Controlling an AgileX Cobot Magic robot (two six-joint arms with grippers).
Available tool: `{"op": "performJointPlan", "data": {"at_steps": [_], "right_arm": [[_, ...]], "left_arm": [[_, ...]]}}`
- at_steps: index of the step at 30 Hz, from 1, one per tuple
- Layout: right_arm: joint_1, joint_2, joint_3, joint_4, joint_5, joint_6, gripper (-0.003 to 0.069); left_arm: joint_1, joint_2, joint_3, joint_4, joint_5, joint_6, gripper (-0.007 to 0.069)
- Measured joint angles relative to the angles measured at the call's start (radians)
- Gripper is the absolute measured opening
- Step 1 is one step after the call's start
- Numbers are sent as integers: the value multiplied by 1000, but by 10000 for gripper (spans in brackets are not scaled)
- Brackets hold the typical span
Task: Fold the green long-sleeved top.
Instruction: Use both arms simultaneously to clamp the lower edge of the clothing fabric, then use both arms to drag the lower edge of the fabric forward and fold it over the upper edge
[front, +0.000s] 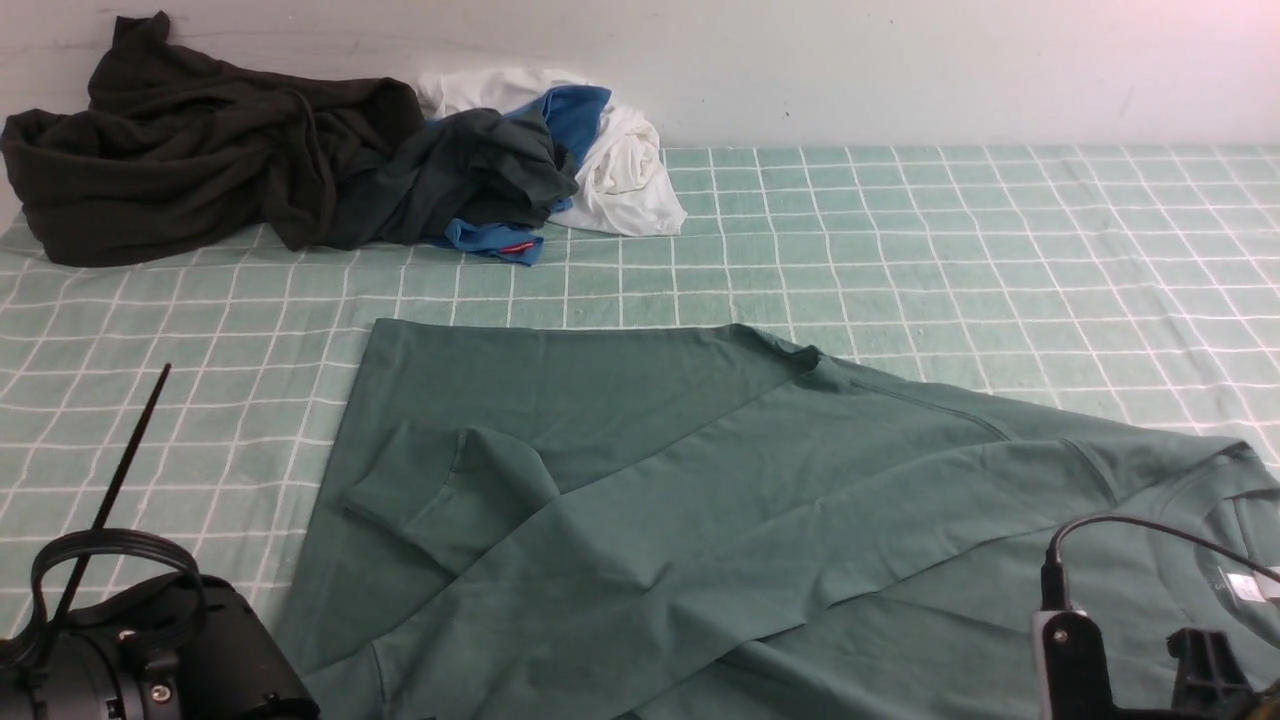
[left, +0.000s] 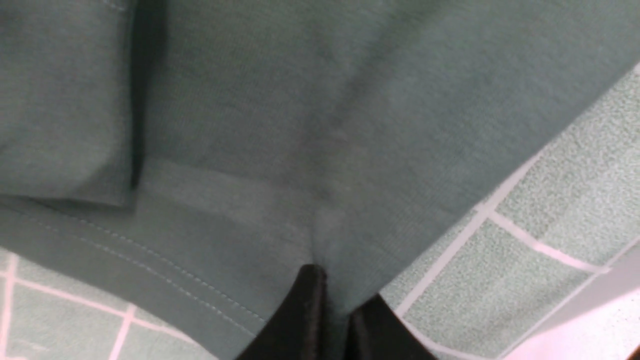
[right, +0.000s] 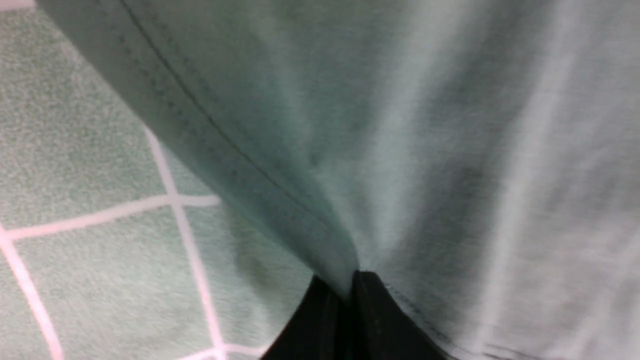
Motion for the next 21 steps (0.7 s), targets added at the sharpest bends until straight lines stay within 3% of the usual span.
{"op": "performJointPlan", "data": {"at_steps": [8, 14, 21], "right_arm": [[0, -39, -183, -51, 173, 0, 2], [-84, 27, -383, -37, 202, -35, 2], [-251, 214, -639, 107, 223, -153, 2]], "left_arm": [[42, 0, -208, 60, 144, -14, 10], [255, 22, -457, 78, 169, 109, 17], [464, 180, -745, 12, 178, 232, 17]]}}
